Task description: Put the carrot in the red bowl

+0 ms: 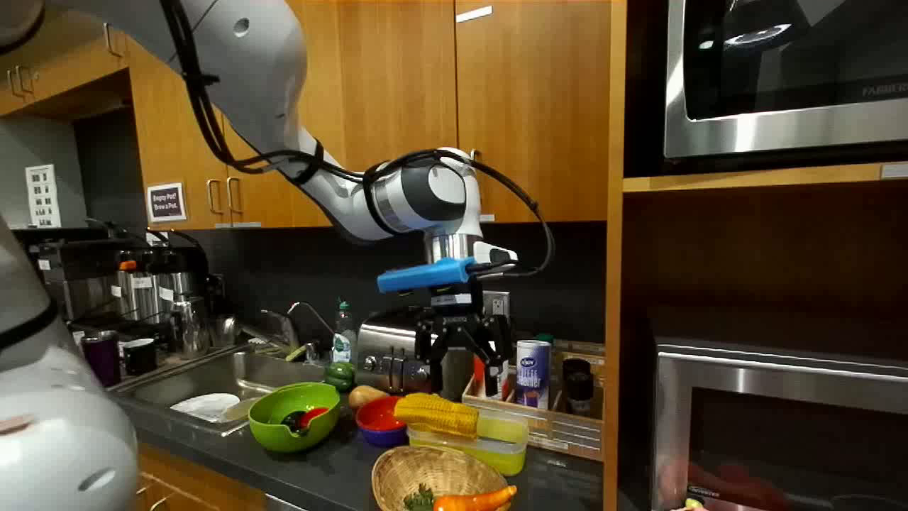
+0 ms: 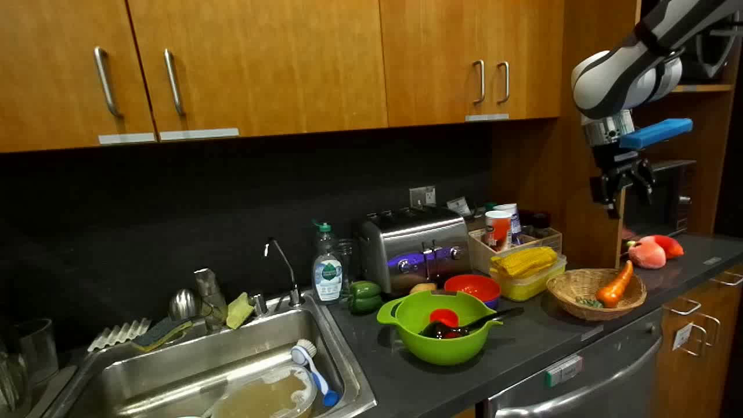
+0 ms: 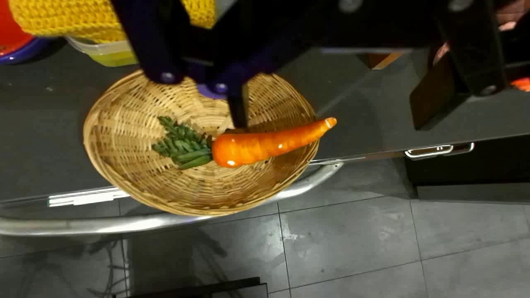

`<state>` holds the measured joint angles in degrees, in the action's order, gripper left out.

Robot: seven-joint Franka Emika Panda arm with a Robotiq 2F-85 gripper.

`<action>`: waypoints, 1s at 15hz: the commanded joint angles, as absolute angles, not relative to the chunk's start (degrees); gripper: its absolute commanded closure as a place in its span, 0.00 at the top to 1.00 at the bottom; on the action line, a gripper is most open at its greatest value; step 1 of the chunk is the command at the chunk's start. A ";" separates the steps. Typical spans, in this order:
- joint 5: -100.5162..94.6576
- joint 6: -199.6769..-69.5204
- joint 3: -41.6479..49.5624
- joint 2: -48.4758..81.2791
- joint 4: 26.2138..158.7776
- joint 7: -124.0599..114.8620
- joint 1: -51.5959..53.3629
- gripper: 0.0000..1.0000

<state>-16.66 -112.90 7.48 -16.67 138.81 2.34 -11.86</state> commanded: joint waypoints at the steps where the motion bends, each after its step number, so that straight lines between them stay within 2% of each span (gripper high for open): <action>1: -16.78 -112.68 8.00 -16.70 138.67 2.22 -11.27 1.00; 15: -17.71 -107.82 7.38 -16.59 140.80 7.75 -8.79 1.00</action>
<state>-16.68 -109.82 7.23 -16.59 140.68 6.28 -9.23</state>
